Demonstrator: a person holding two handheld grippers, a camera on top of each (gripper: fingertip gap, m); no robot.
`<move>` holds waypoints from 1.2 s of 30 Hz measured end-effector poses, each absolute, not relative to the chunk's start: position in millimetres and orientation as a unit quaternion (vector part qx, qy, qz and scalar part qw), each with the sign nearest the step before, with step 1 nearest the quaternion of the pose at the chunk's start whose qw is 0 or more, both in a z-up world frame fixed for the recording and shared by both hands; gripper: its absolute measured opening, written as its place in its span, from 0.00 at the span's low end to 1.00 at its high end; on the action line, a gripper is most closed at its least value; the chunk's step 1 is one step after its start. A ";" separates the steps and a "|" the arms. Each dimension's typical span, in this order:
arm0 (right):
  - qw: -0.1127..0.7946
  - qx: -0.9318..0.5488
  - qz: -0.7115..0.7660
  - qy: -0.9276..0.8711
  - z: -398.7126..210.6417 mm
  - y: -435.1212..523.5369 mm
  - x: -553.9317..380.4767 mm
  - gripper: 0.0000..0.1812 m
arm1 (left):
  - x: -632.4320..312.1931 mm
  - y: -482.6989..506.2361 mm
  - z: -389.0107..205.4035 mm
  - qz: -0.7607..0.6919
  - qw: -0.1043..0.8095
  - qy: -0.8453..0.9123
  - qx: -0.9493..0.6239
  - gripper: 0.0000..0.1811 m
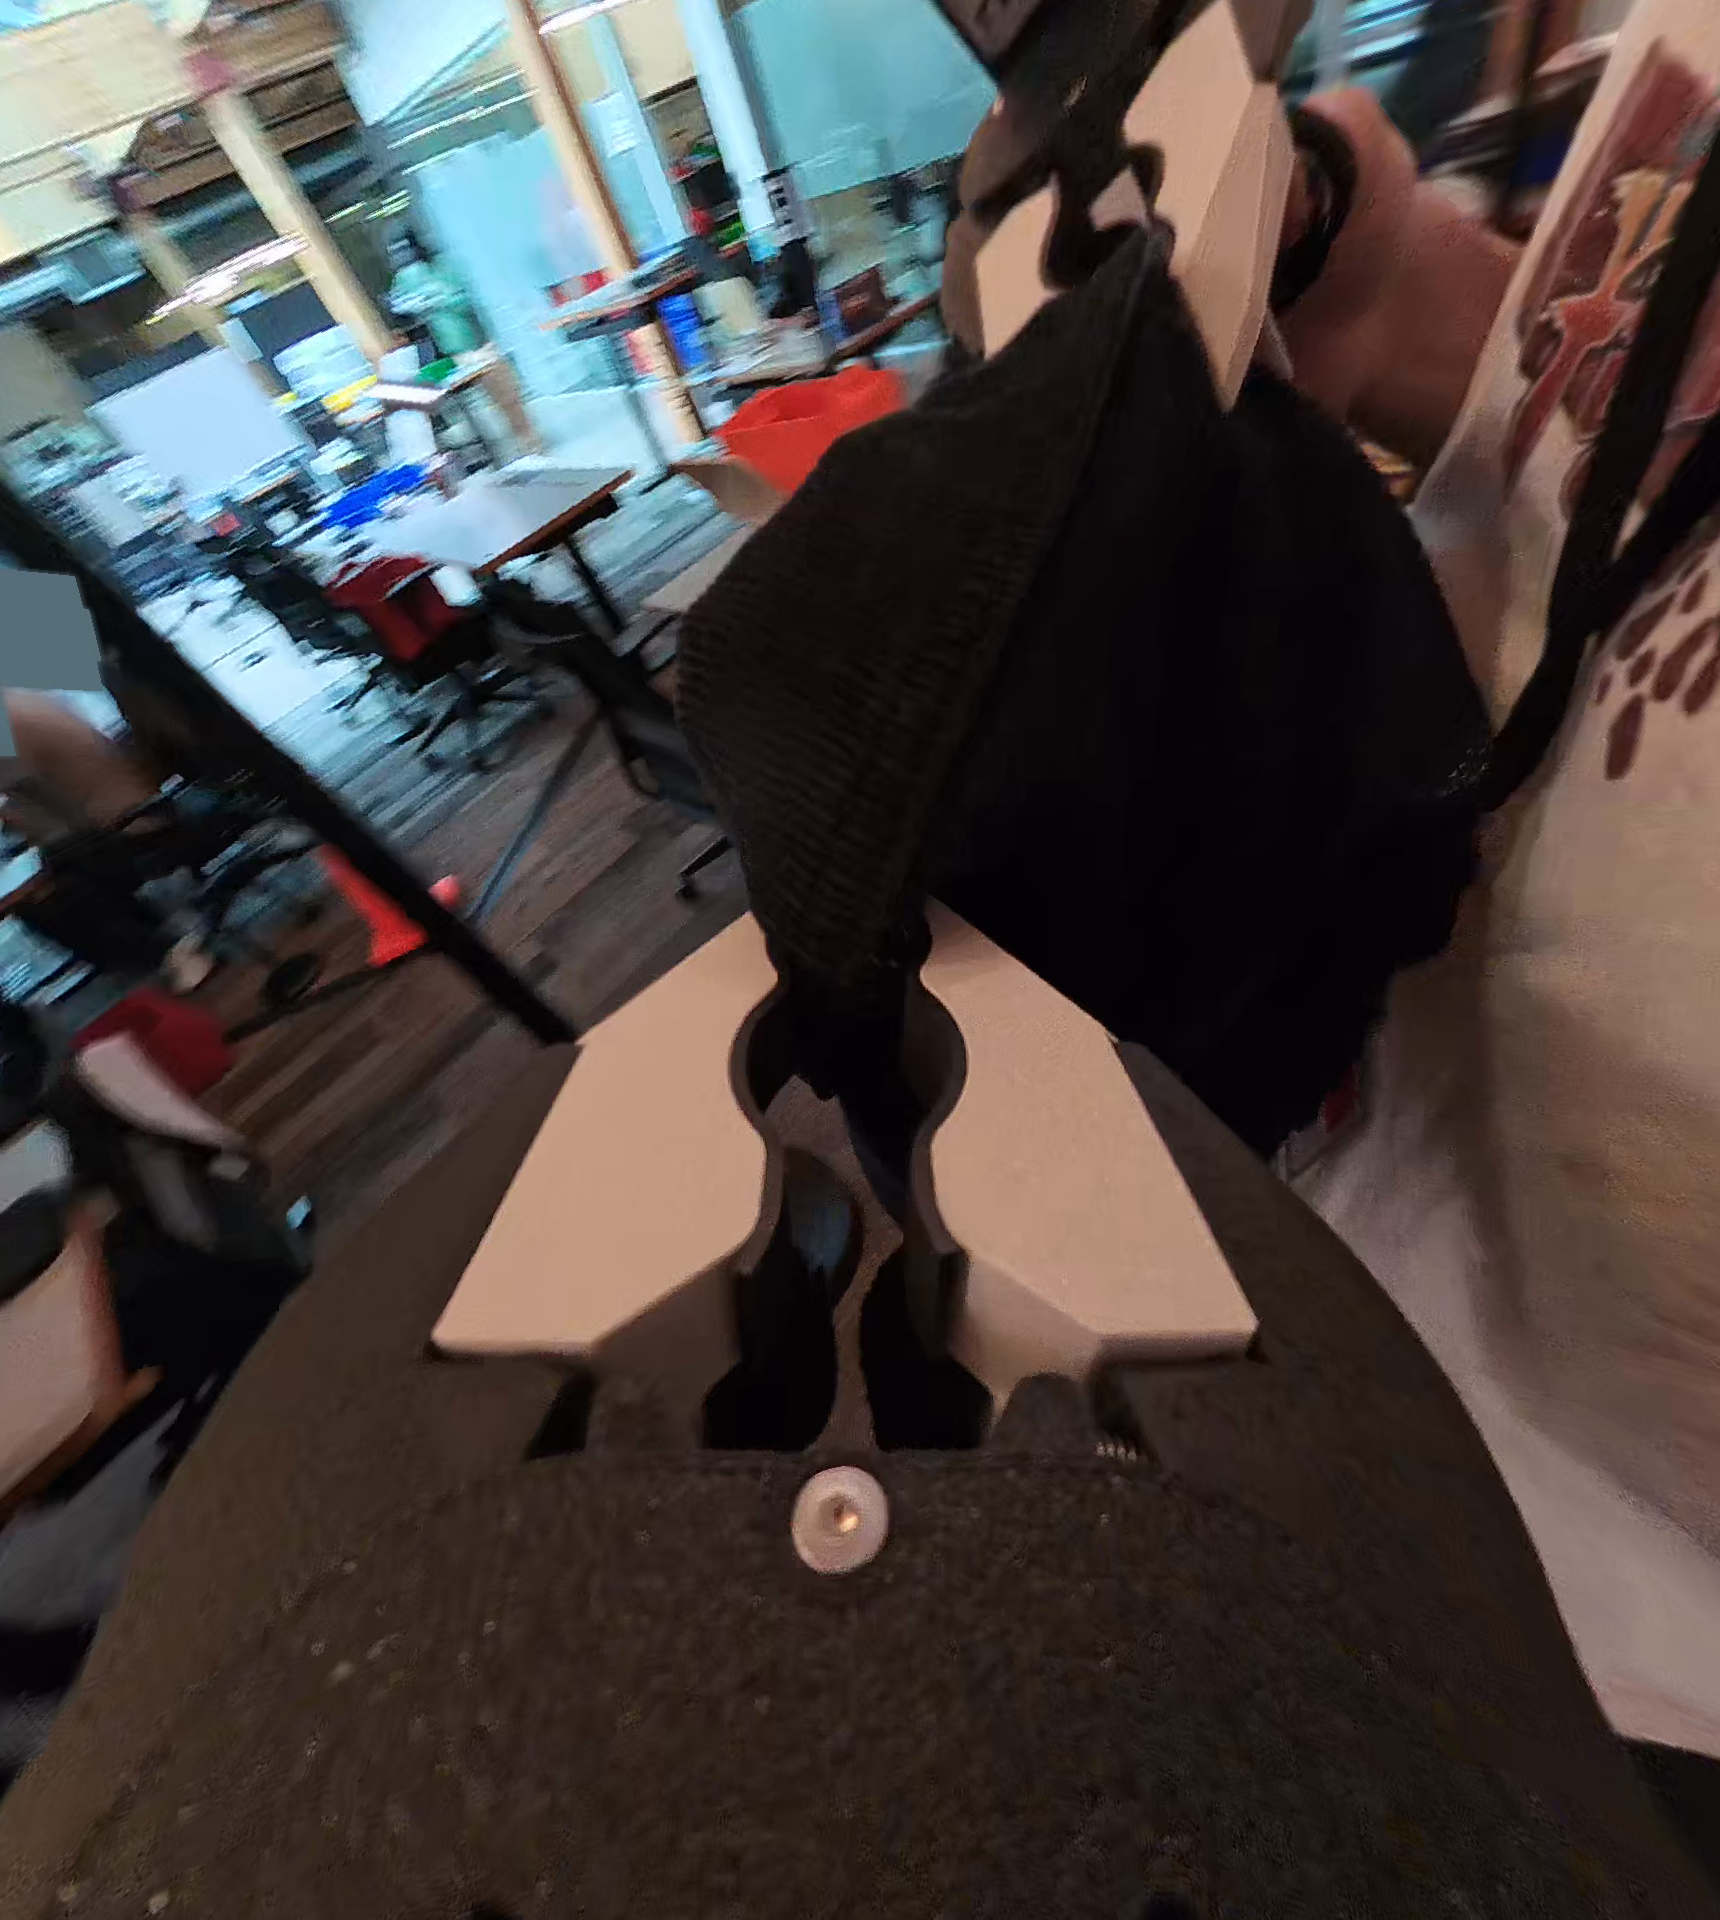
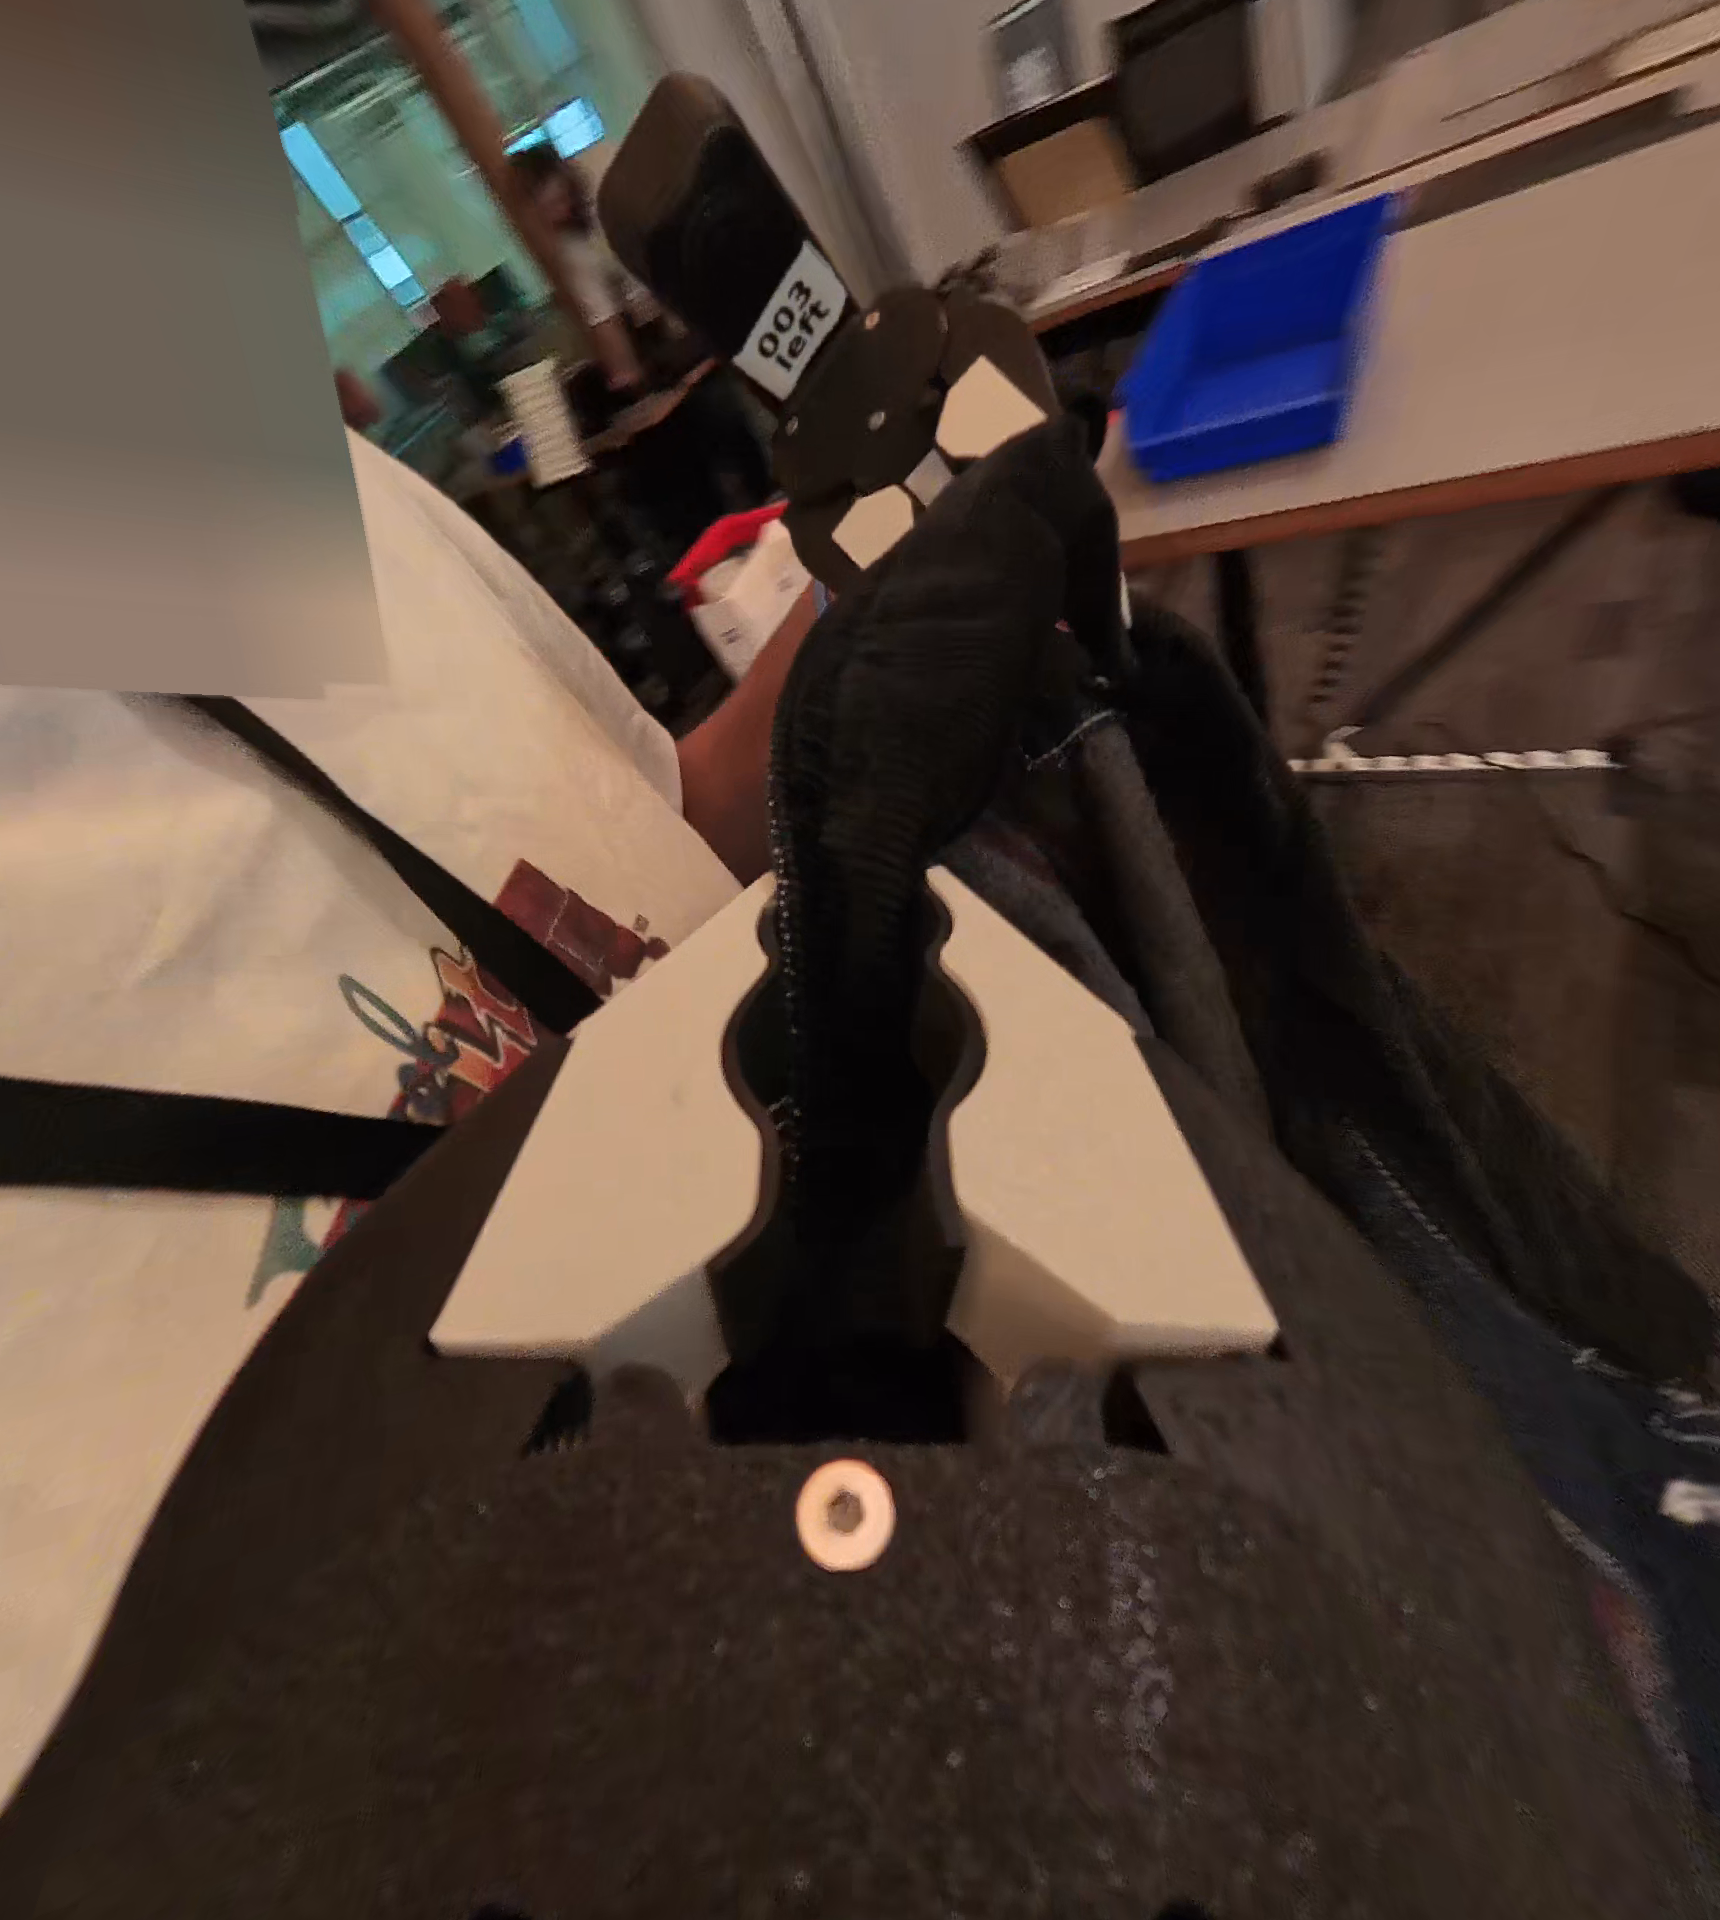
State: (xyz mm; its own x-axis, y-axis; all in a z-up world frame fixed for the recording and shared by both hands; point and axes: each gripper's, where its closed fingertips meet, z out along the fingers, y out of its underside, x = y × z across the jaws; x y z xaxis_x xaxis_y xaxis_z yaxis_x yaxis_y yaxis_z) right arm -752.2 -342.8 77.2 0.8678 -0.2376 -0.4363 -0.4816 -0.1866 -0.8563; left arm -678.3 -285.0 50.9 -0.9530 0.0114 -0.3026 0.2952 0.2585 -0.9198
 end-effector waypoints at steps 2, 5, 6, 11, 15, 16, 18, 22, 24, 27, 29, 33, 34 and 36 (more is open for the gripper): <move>0.581 -0.783 0.132 0.178 74.1 -322.9 -733.1 0.10 | -669.5 -253.3 53.6 -0.583 0.166 0.794 0.042 0.08; 0.578 -0.786 0.190 0.114 73.3 -308.4 -694.4 0.10 | -655.6 -223.0 54.1 -0.551 0.222 0.804 -0.037 0.08; 0.576 -0.782 0.219 0.097 73.3 -304.9 -681.0 0.10 | -651.0 -215.7 56.2 -0.538 0.242 0.805 -0.060 0.08; 0.555 -0.787 0.269 0.013 60.3 -294.6 -605.0 0.10 | -595.4 -201.8 37.0 -0.508 0.299 0.784 -0.195 0.08; 0.525 -0.803 0.279 0.033 28.6 -317.7 -521.1 0.10 | -528.1 -233.4 -13.4 -0.544 0.246 0.742 -0.305 0.07; 0.519 -0.811 0.269 0.029 18.6 -328.3 -508.7 0.10 | -519.1 -245.6 -23.6 -0.557 0.234 0.729 -0.323 0.07; 0.507 -0.816 0.273 0.041 -4.3 -346.1 -488.1 0.10 | -506.1 -266.3 -41.3 -0.592 0.198 0.693 -0.360 0.07; 0.520 -0.752 0.384 0.129 -38.0 -344.3 -440.8 0.10 | -451.7 -266.5 -63.9 -0.644 0.166 0.599 -0.446 0.07; 0.541 -0.719 0.410 0.150 -41.9 -329.5 -413.5 0.09 | -420.4 -254.3 -62.1 -0.661 0.169 0.566 -0.463 0.07; 0.581 -0.691 0.412 0.128 -19.2 -299.5 -378.1 0.10 | -389.2 -229.6 -36.7 -0.673 0.178 0.565 -0.444 0.07; 0.603 -0.680 0.405 0.100 7.5 -267.3 -348.0 0.10 | -365.1 -200.8 -9.7 -0.669 0.188 0.578 -0.428 0.07; 0.638 -0.688 0.345 0.026 87.8 -155.5 -251.5 0.10 | -283.2 -100.0 56.7 -0.630 0.198 0.627 -0.413 0.06; 0.638 -0.686 0.349 0.022 119.7 -118.4 -220.4 0.09 | -255.1 -67.3 83.5 -0.618 0.213 0.637 -0.409 0.06; 0.651 -0.672 0.354 0.001 206.1 -41.5 -157.7 0.09 | -197.1 3.8 165.1 -0.600 0.234 0.653 -0.398 0.06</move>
